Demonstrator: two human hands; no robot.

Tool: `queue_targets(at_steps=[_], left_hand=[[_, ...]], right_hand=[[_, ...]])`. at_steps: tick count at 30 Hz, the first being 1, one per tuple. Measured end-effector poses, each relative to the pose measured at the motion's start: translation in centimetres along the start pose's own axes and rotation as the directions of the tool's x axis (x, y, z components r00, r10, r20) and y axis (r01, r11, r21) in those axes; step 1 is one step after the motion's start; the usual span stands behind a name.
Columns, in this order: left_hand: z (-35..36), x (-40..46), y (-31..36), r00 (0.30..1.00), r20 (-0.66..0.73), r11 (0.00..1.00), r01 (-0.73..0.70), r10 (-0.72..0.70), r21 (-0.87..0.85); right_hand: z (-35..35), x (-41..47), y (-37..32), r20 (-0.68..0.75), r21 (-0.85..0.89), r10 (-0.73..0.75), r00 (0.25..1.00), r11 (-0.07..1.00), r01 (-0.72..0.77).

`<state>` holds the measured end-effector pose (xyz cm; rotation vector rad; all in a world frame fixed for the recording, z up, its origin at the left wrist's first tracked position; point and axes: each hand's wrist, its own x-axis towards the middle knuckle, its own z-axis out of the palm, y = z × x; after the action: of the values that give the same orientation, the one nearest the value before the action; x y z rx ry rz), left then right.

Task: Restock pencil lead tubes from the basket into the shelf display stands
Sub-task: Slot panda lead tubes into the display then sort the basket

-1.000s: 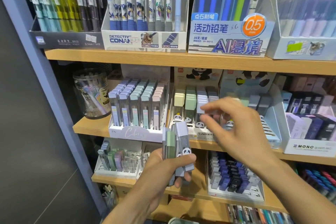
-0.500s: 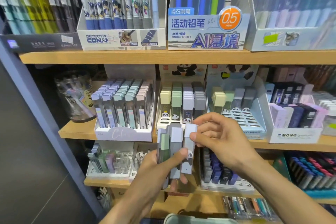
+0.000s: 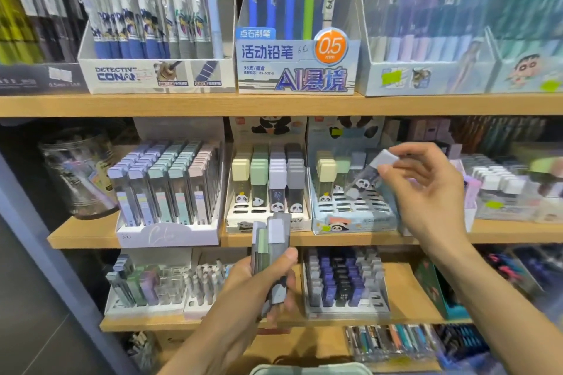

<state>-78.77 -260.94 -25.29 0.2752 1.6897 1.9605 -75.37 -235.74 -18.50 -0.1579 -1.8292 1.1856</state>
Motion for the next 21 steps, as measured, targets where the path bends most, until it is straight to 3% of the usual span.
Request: queue_targets(at_steps=[2, 6, 14, 21], left_hand=[[0.6, 0.2, -0.1, 0.999, 0.033, 0.999, 0.027, -0.026, -0.022], [1.7, 0.6, -0.4, 0.996, 0.082, 0.997, 0.041, -0.037, -0.058], [3.6, 1.4, -0.7, 0.996, 0.089, 1.0, 0.005, -0.006, 0.015], [4.5, 2.4, -0.8, 0.985, 0.155, 0.995, -0.089, 0.082, 0.041]], right_hand=[[-0.2, 0.6, 0.7, -0.031, -0.081, -0.095, 0.995, 0.992, 0.092], [0.1, 1.3, 1.9, 0.055, -0.185, -0.205, 0.977, 0.96, 0.211], [0.5, 2.6, 2.1, 0.218, -0.317, -0.284, 0.934, 0.884, 0.343], [0.7, 4.7, 2.7, 0.257, -0.462, -0.359, 0.897, 0.77, 0.44]])
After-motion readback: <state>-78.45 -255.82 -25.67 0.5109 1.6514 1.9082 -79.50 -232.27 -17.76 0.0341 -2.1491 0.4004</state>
